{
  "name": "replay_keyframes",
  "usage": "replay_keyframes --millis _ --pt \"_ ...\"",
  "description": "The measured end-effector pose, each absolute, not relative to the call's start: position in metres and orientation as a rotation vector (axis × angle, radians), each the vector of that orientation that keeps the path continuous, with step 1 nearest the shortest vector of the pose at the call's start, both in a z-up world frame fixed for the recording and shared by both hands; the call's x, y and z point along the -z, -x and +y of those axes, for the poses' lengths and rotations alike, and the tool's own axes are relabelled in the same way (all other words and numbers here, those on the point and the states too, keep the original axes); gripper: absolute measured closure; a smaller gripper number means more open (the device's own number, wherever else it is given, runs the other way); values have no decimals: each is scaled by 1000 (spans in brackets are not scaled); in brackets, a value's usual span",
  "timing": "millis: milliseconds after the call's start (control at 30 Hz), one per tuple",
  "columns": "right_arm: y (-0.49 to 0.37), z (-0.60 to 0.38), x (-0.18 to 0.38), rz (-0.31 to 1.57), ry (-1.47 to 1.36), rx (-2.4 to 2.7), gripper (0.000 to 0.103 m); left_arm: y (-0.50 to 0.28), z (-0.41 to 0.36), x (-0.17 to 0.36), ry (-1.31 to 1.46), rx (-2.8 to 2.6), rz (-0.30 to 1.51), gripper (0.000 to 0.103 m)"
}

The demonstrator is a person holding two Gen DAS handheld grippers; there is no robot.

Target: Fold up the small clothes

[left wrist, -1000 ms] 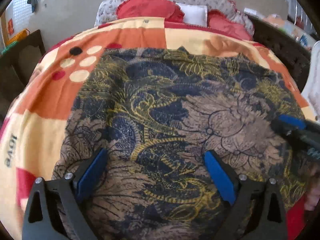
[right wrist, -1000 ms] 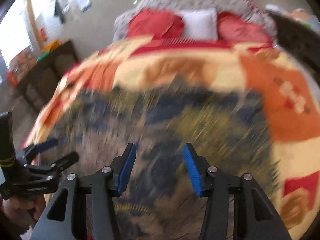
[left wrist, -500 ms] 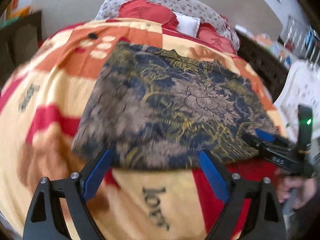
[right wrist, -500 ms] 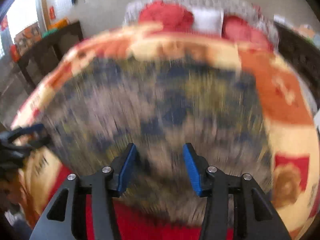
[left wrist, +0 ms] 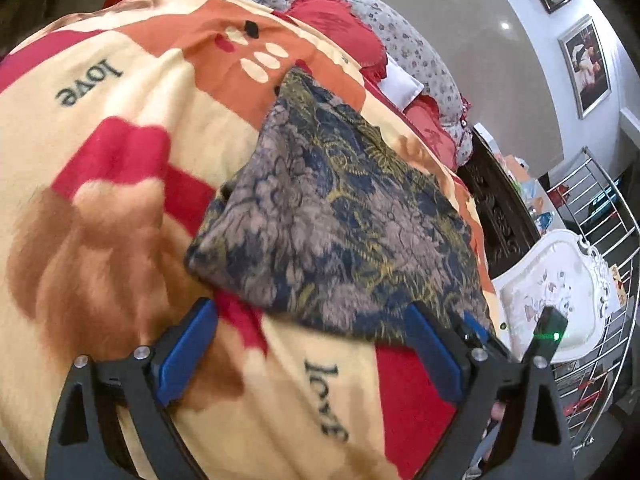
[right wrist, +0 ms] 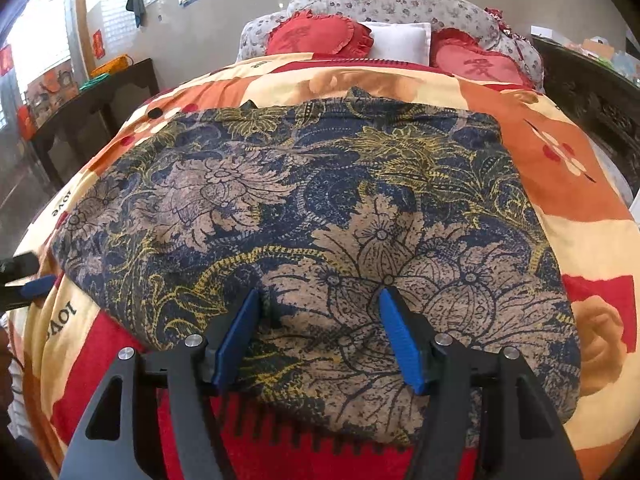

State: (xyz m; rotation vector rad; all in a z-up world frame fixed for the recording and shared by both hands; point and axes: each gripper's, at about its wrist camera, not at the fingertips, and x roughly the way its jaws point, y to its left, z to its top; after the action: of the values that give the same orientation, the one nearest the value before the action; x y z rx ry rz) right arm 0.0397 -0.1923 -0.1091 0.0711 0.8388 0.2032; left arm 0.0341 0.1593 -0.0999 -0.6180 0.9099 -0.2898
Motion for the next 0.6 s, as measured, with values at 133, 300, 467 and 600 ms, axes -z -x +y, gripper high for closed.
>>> replay_keyframes --millis 133,300,467,600 --pt "-40 -192 109 838 -70 -202 29 -52 165 103 659 276 907 6" --pt "-40 -192 109 838 -71 -202 29 -56 159 99 693 365 904 6" --pt "-40 -192 109 839 -71 -202 29 -62 172 97 635 277 874 11" --pt "-40 -191 110 838 -70 -200 29 -71 168 96 651 333 903 11"
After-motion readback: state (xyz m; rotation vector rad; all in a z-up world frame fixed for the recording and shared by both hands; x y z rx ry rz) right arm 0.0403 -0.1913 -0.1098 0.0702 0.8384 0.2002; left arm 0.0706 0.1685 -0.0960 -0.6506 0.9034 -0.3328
